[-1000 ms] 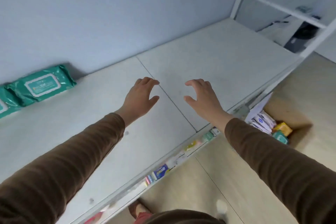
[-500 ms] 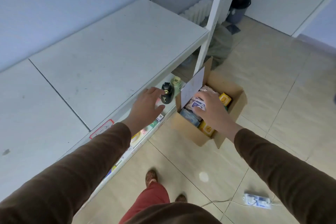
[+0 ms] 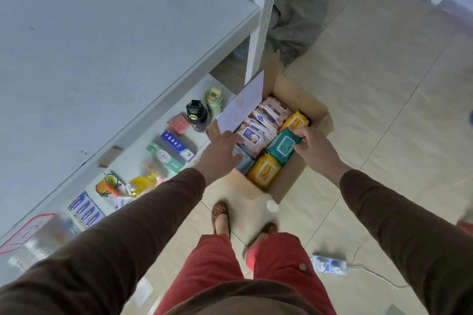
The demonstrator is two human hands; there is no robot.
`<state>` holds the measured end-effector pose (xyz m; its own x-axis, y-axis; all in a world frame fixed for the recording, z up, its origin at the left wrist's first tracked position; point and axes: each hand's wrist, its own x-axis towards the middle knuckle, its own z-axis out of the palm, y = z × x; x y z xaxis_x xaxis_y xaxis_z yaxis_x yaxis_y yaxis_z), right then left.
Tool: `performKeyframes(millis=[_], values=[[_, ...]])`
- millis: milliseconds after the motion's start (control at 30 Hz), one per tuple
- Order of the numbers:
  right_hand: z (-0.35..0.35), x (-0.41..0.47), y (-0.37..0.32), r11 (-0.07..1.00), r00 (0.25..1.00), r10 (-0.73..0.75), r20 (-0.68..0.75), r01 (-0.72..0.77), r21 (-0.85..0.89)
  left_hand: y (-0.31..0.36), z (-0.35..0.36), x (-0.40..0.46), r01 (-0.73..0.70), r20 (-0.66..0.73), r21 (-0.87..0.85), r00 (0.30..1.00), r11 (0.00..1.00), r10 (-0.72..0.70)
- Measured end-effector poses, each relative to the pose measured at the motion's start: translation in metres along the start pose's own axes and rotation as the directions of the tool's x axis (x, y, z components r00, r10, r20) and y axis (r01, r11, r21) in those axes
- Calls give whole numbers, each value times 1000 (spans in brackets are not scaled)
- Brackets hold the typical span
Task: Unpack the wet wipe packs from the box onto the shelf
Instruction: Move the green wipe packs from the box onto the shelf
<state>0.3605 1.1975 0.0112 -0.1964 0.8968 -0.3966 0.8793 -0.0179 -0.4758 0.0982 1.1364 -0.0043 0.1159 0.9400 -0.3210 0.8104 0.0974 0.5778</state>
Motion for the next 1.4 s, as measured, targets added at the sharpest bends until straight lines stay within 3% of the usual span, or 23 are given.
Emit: performKeyframes(millis=[300, 567, 867, 1067, 1200, 1400], values=[[1, 97, 97, 998, 965, -35, 260, 49, -49, 26, 92, 71, 311, 42, -75, 950, 947, -309], [34, 196, 162, 974, 903, -105, 416, 178, -140, 18, 188, 131, 464, 127, -93, 883, 881, -452], [120, 291, 214, 922, 808, -85, 583, 286, -262, -34, 283, 210, 524, 165, -73, 846, 849, -507], [165, 334, 237, 891, 731, -117, 672, 377, -255, -66, 326, 263, 595, 173, -192, 803, 780, -570], [173, 347, 245, 806, 719, -132, 683, 479, -348, -81, 348, 285, 592, 286, -270, 802, 759, -524], [162, 372, 235, 785, 617, -155, 772, 552, -283, -88, 356, 300, 636, 425, -506, 771, 582, -474]])
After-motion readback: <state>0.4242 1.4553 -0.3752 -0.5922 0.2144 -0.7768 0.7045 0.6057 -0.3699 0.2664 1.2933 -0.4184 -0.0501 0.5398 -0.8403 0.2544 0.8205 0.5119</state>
